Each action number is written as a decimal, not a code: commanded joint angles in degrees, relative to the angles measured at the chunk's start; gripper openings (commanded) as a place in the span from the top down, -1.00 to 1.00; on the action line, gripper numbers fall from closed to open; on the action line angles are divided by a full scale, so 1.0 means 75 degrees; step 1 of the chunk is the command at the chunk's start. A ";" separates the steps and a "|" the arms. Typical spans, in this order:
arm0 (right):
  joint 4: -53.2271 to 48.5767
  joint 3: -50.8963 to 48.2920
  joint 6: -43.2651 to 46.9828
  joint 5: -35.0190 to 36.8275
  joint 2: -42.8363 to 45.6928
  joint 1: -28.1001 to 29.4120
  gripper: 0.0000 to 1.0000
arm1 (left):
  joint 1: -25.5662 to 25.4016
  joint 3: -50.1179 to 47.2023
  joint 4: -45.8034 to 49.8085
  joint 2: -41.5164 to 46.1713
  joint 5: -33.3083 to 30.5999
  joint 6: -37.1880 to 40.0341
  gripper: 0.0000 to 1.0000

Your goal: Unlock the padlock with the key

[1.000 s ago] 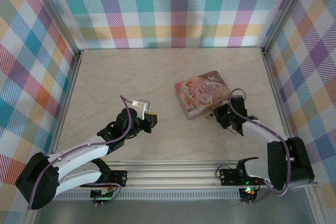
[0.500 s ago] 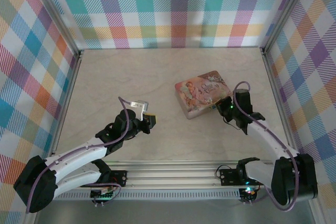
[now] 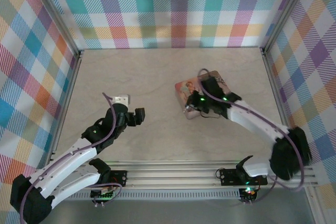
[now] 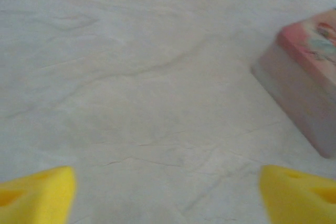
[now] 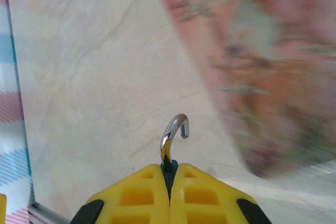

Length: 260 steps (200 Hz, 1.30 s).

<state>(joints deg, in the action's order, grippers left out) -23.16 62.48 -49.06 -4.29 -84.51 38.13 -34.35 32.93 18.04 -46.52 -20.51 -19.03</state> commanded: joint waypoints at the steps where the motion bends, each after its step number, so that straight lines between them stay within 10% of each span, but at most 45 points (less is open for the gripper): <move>1: -0.0292 0.1358 0.0734 -0.0447 -0.1541 0.0540 1.00 | 0.0360 0.0052 0.1185 -0.0028 -0.0255 -0.0803 -1.00; 92: -0.2218 0.8402 0.1918 -0.0736 -0.7213 0.1150 0.98 | 0.0466 -0.0261 0.2024 0.1058 0.0348 -0.1324 -1.00; 163: -0.1558 1.0672 0.2123 0.0012 -0.8976 0.0769 0.97 | 0.0467 -0.0521 0.1945 0.1407 0.0589 -0.1204 -1.00; 260: -0.1768 1.1449 0.2788 -0.0605 -0.8519 0.0483 -0.20 | 0.0467 -0.0613 0.1710 0.1728 0.0631 -0.0704 -1.00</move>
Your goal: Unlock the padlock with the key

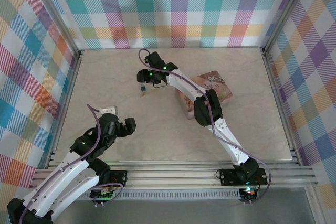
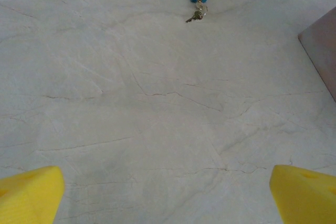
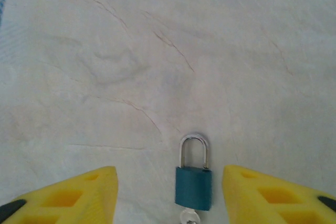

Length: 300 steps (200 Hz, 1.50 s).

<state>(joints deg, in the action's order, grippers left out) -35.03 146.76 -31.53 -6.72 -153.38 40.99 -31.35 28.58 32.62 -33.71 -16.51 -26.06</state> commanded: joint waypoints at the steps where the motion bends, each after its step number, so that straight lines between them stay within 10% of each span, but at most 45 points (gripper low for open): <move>1: -0.0201 0.0213 0.0470 -0.0279 0.0696 0.0101 -0.21 | 0.0073 -0.0023 -0.0235 0.0019 0.0101 0.0238 -1.00; 66: -0.0876 -0.1956 0.1416 0.0071 0.3296 -0.0328 -1.00 | 0.0068 0.0664 -0.0575 -0.0477 -0.0626 0.0983 -1.00; 160: 0.2386 -1.1048 0.2198 0.2900 0.9778 -0.2302 -0.99 | 0.0134 -0.0096 -0.4209 -0.1846 -0.1883 0.4334 -1.00; 226: 0.4979 -1.4855 0.3619 0.2949 1.2034 -0.4137 -0.99 | 0.1172 0.0116 -0.6355 -0.5062 -0.1585 0.4148 -1.00; 300: 0.8996 -1.7491 0.3647 0.2373 1.2237 -0.5138 -0.99 | 0.2568 -0.0607 -0.8549 -0.5771 -0.0494 0.3839 -1.00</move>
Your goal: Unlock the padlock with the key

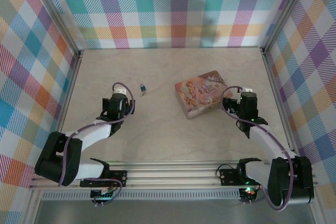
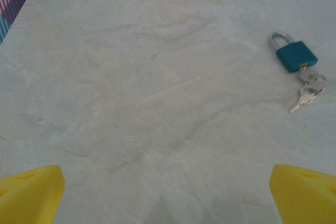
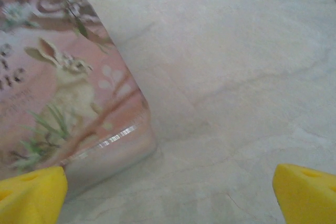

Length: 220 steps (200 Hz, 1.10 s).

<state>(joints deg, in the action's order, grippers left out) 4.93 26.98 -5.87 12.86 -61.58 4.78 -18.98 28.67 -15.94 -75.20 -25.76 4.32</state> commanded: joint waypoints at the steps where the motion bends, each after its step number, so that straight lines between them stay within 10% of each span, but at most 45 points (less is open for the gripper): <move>1: 0.3709 -0.1528 0.0235 -0.0238 -0.0027 -0.0309 -0.99 | 0.0934 -0.0638 -0.2130 -0.0234 0.0763 -0.0224 -1.00; 100: 0.7492 -0.1679 0.0262 -0.0669 -0.2956 -0.0531 -0.99 | 0.1465 -0.1327 -0.5251 -0.1750 0.2069 0.0065 -1.00; 220: 0.6079 -0.0691 0.0329 -0.0436 -0.3484 -0.0442 -0.99 | 0.1967 -0.0591 -0.4033 -0.1947 0.2809 -0.0273 -1.00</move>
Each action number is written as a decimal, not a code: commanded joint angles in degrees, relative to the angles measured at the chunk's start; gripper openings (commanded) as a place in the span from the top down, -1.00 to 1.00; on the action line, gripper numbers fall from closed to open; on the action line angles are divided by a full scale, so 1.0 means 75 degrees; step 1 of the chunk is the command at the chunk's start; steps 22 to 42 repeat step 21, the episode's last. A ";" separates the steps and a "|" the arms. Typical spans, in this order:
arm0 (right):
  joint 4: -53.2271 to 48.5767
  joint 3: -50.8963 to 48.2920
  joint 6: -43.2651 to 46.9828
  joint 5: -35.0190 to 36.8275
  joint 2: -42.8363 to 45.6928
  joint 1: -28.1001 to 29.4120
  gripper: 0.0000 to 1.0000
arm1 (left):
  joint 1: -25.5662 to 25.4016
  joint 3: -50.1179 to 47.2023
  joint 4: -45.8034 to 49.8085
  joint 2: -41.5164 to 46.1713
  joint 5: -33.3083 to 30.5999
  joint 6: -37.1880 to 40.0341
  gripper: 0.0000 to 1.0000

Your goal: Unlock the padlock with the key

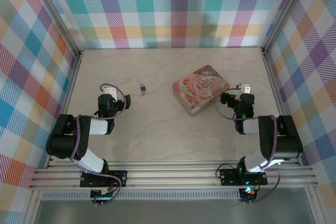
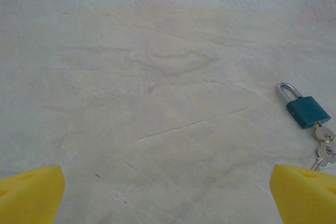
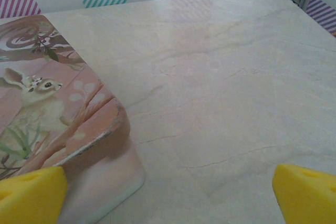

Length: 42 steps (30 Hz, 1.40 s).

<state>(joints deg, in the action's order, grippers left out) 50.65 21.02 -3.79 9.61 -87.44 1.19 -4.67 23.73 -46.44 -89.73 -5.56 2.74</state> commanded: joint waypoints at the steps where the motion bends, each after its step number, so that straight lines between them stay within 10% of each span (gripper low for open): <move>1: -0.0022 0.0104 0.0056 -0.0003 -0.0036 0.0038 -0.99 | 0.0059 0.0075 0.0036 -0.0011 0.0118 -0.0068 -1.00; 42: -0.0109 0.0163 0.0200 -0.0214 -0.0049 0.0079 -0.99 | 0.0057 0.0080 0.0036 -0.0003 0.0120 -0.0067 -1.00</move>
